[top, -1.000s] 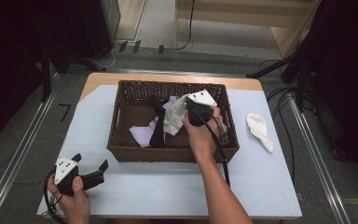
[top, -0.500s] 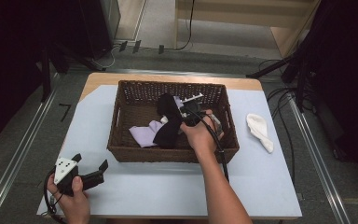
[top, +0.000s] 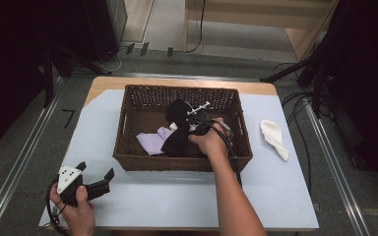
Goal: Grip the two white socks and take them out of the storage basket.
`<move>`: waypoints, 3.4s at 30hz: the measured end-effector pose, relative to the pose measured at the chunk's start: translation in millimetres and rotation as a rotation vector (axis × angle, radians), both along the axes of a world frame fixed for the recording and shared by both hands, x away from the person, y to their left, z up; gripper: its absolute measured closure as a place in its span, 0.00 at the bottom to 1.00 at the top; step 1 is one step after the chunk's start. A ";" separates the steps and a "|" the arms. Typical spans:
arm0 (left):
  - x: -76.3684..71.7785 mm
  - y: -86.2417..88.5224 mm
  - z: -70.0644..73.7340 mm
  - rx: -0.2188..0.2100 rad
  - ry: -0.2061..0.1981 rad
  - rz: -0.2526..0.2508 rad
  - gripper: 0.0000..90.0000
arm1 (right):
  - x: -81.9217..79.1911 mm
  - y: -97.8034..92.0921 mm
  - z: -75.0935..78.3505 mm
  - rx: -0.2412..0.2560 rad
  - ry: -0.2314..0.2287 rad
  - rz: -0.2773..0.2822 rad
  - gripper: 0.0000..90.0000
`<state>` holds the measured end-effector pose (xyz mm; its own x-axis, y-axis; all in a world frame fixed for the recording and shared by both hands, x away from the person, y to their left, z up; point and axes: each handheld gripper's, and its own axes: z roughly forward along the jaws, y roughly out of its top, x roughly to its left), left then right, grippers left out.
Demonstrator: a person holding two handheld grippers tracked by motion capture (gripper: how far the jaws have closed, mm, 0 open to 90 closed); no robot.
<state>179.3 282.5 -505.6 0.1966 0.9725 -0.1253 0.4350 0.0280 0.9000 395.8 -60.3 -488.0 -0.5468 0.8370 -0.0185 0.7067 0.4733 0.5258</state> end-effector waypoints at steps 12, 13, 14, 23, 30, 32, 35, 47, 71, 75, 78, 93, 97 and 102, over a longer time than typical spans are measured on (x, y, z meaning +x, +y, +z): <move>-0.5 0.4 0.3 0.002 -0.004 0.002 0.00 | -6.8 -7.1 25.6 0.040 -0.119 -0.109 0.97; -0.5 0.4 0.4 0.003 -0.002 0.001 0.00 | -7.5 -8.7 28.7 0.053 -0.141 -0.121 0.97; -0.4 0.3 0.3 0.002 -0.003 0.001 0.00 | -8.4 -10.4 31.8 0.071 -0.165 -0.132 0.97; -0.2 0.2 0.2 0.003 -0.002 0.002 0.00 | -20.7 -21.4 54.9 0.181 -0.342 -0.179 0.97; -0.1 -0.2 0.3 0.003 0.000 0.003 0.00 | -32.2 -21.6 65.5 0.254 -0.389 -0.112 0.97; -0.1 -0.4 0.3 0.003 0.001 0.004 0.00 | -36.0 -19.4 67.6 0.274 -0.397 -0.070 0.97; -0.2 -0.5 0.3 0.007 0.000 0.005 0.00 | -39.8 -20.1 71.3 0.279 -0.409 -0.068 0.97; -0.3 -0.8 0.3 0.011 -0.001 0.004 0.00 | -48.0 -54.8 83.3 0.337 -0.503 -0.148 0.97; -0.2 -1.5 0.3 0.018 -0.002 0.004 0.00 | -67.5 -165.1 91.8 0.373 -0.725 -0.378 0.97; -0.3 -1.7 0.3 0.020 -0.002 0.004 0.00 | -69.4 -181.7 84.7 0.369 -0.739 -0.427 0.97; -0.3 -1.9 0.3 0.021 -0.004 0.004 0.00 | -70.1 -193.8 77.6 0.376 -0.726 -0.464 0.97; -0.7 -2.4 0.4 0.028 -0.003 0.006 0.00 | -68.8 -226.9 25.3 0.322 -0.617 -0.560 0.97; -0.8 -2.4 0.6 0.030 -0.002 0.006 0.00 | -69.3 -227.5 10.5 0.302 -0.580 -0.559 0.97; -0.8 -2.4 0.5 0.029 -0.004 0.005 0.00 | -71.7 -228.9 -0.9 0.287 -0.544 -0.555 0.96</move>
